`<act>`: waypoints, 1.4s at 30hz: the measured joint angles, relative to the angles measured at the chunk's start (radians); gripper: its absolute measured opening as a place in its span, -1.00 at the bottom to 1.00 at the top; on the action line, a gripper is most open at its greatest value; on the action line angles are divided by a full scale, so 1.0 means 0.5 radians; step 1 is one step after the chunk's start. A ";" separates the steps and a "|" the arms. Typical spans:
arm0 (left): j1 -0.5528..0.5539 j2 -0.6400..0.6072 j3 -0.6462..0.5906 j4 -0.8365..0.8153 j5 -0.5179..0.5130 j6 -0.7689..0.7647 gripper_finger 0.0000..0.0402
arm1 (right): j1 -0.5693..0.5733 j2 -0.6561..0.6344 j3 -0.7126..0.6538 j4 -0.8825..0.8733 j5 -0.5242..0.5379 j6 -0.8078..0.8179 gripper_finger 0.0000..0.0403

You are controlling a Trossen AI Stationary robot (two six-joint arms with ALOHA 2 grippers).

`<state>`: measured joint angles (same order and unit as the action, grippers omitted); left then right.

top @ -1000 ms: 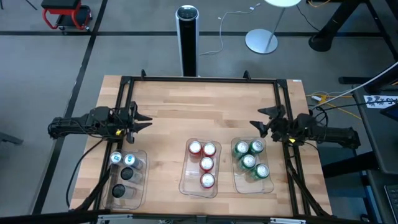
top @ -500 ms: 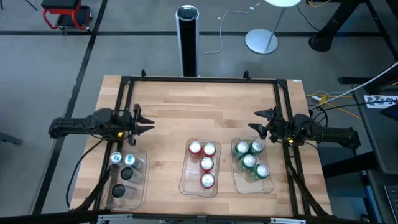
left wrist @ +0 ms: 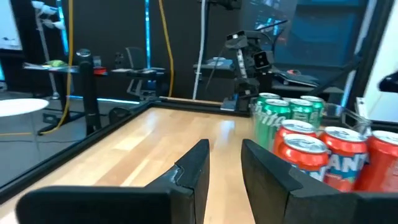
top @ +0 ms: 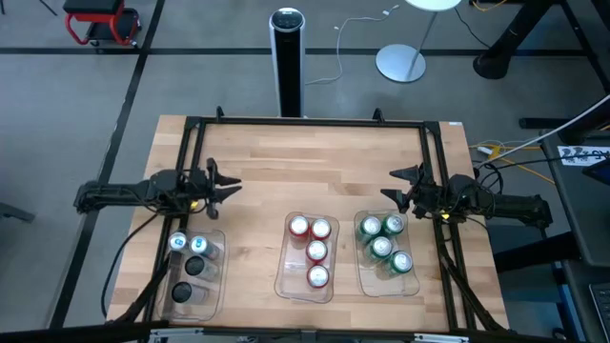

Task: Sort soda cans
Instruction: Return to Home Position

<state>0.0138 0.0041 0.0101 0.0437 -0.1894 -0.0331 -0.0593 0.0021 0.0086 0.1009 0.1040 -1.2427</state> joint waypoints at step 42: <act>0.070 0.001 -0.002 -0.002 -0.033 0.043 -0.58 | 0.000 0.000 -0.002 0.001 0.000 -0.001 0.87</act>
<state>0.0486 0.0044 0.0093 0.0429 -0.2058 -0.0116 -0.0593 0.0021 0.0074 0.1013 0.1040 -1.2430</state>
